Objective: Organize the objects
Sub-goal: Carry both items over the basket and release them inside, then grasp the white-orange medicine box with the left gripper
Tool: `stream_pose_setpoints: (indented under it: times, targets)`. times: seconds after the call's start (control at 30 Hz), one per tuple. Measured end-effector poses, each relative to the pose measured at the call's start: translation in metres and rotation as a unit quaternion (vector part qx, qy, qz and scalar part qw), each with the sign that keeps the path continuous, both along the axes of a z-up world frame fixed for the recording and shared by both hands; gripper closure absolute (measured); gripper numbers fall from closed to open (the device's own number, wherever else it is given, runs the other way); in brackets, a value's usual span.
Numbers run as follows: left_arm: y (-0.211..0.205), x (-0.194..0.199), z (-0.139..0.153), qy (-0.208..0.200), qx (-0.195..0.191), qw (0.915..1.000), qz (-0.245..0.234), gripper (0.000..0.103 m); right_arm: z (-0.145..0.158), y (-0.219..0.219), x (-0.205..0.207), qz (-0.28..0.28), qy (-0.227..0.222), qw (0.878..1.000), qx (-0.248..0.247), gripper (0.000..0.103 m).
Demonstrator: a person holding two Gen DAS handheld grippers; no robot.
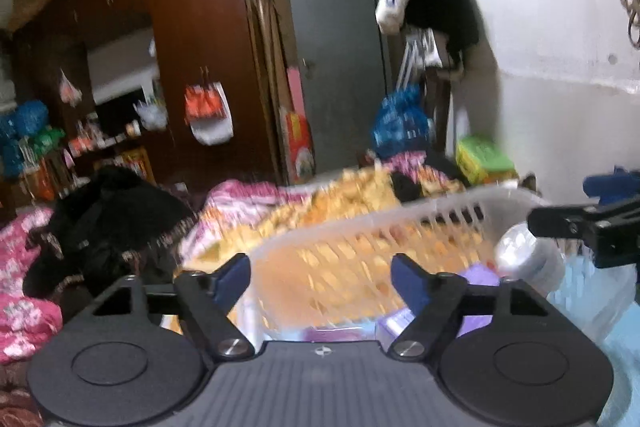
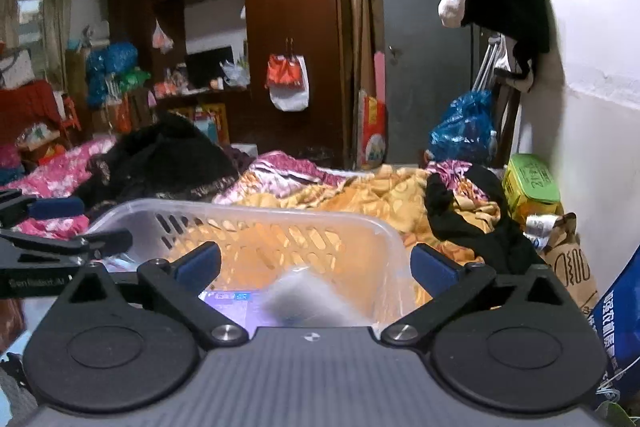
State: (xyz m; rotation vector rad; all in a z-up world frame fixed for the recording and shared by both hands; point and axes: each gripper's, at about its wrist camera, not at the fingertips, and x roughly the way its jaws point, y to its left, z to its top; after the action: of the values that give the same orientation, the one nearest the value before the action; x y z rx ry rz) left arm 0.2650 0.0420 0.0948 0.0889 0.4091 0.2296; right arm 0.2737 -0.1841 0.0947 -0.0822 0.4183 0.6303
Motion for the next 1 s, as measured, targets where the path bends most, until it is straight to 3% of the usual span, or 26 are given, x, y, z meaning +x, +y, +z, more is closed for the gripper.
stream_pose_setpoints:
  times: [0.1,0.23,0.37,0.53,0.7,0.9,1.0]
  targets:
    - [-0.001,-0.038,0.011,-0.035,-0.004,0.9993,-0.015,0.022,-0.005,-0.024,-0.021,0.026,0.021,0.999,0.017,0.0]
    - [-0.017,-0.11,-0.003,-0.069,-0.002,0.9943,-0.081,0.016,-0.045,-0.065,-0.065,0.095,0.058,0.992,0.056,0.0]
    - [-0.048,-0.152,-0.041,-0.047,-0.001,0.9889,-0.141,0.016,-0.087,-0.089,-0.094,0.083,0.065,0.993,0.057,0.0]
    - [-0.067,-0.156,-0.079,-0.011,0.016,0.9852,-0.17,0.016,-0.11,-0.084,-0.113,0.096,0.056,0.993,0.032,0.0]
    - [-0.044,-0.149,-0.097,0.021,-0.002,0.9844,-0.175,0.018,-0.106,-0.069,-0.114,0.121,0.045,0.991,0.016,0.003]
    - [-0.034,-0.152,-0.108,0.032,0.016,0.9808,-0.192,0.02,-0.122,-0.05,-0.116,0.144,0.057,0.987,-0.036,0.017]
    - [-0.041,-0.155,-0.111,0.034,0.027,0.9741,-0.222,0.022,-0.124,-0.051,-0.116,0.158,0.067,0.985,-0.032,0.023]
